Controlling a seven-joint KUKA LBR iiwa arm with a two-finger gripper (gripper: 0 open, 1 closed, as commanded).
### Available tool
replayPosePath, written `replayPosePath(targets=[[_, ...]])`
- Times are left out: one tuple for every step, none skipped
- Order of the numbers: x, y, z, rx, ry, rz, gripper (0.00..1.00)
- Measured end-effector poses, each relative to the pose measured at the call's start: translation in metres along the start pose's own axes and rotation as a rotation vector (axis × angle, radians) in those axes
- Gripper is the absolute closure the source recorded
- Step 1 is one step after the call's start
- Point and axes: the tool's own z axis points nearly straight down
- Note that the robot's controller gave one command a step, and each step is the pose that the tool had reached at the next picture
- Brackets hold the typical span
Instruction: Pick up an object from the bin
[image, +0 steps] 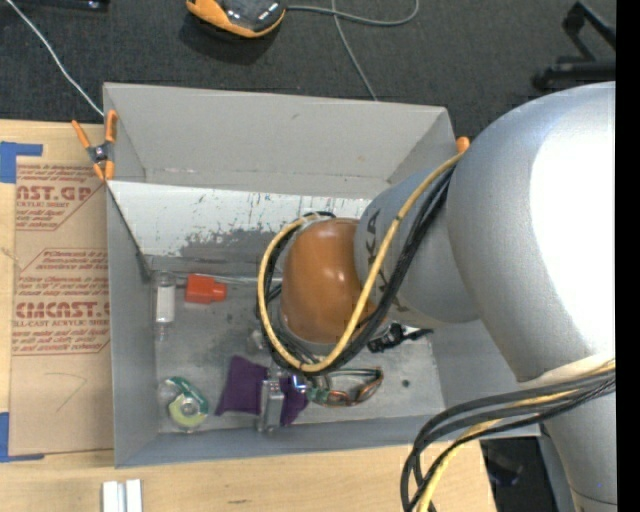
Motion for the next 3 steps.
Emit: replayPosePath(targets=[[0.009,0.014,-0.001,-0.003,-0.014,0.072,0.0],[0.0,0.0,0.0,0.0,-0.002,0.0,0.0],[0.007,0.014,-0.001,-0.004,-0.018,0.071,0.0]])
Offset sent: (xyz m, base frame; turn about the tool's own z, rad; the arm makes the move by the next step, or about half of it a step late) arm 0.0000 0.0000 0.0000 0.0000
